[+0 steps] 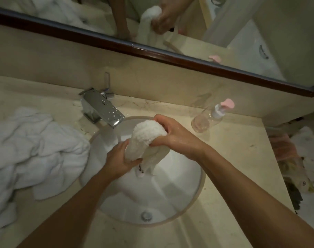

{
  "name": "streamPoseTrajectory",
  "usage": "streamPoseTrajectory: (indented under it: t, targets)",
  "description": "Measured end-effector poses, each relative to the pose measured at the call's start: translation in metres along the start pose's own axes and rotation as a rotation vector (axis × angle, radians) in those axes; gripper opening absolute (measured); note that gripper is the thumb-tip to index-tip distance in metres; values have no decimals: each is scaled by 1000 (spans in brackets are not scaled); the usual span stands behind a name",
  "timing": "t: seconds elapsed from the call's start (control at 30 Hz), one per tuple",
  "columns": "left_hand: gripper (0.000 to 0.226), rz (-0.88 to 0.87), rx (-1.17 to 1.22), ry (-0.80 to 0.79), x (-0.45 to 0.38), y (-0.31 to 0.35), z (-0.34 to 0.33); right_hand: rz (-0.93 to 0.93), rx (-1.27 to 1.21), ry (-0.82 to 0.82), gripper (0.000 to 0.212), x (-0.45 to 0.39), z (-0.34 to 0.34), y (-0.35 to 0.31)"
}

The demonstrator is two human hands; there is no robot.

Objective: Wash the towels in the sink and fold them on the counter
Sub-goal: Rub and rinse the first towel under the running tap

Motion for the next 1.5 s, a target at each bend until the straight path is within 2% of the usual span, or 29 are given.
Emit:
streamPoseTrajectory:
  t: [0.07,0.13,0.23,0.33,0.43,0.5,0.57,0.63,0.7,0.77,0.83,0.9,1.0,1.1,1.17,1.23,1.3,1.37,1.4,1.43,1.5]
  targets:
    - [72,-174,142,58,11,45,29,25,136,-13,28,-1,-3,-8]
    - [64,-286,157,127,19,88,55,54,208,13,29,-2,-5,-20]
    - [42,-264,264,180,18,125,74,95,219,38,40,4,4,-35]
    - [33,-231,397,255,20,145,88,118,14,-96,63,17,16,-23]
    - [26,-265,269,248,27,174,89,132,-79,-140,91,24,4,19]
    - [31,-237,105,200,29,183,79,128,-89,-119,84,13,-20,46]
    - [33,-188,73,186,29,186,71,98,-265,-11,77,-2,-38,69]
    - [39,-99,179,237,34,185,76,67,-458,85,81,-10,-45,90]
    - [39,-14,337,314,38,181,87,37,-490,134,83,-12,-54,104]
    - [33,21,477,326,40,183,94,31,-409,142,95,-13,-64,112]
    - [33,35,655,284,43,192,90,54,-301,172,119,-18,-75,106]
    - [33,90,907,269,46,198,75,35,-240,244,126,-33,-86,102]
    - [34,240,1234,402,56,193,51,46,-299,325,109,-30,-84,82]
    - [32,237,1407,448,58,182,56,58,-434,340,59,-25,-70,83]
    - [32,198,1435,432,61,167,72,106,-443,360,45,-26,-57,89]
    - [34,243,1371,471,73,139,85,100,-391,303,42,-24,-50,90]
    - [32,403,1219,584,95,99,89,84,-317,222,32,-23,-43,86]
    - [39,540,811,633,122,64,88,91,-141,154,32,-26,-36,76]
    - [51,511,548,598,130,59,88,84,-21,111,34,-28,-36,69]
    - [68,404,334,544,129,58,85,67,138,66,37,-31,-38,63]
    - [101,82,25,354,109,78,72,42,425,-42,39,-36,-45,49]
Point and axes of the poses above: each hand's wrist, its own x-axis away from the middle knuckle, its own z-axis out of the back of the hand, y = z × x, the point moved 7 cm from there along -x, towards the middle knuckle, and after that the axes turned 6 degrees about -z, right-handed, at the moved point
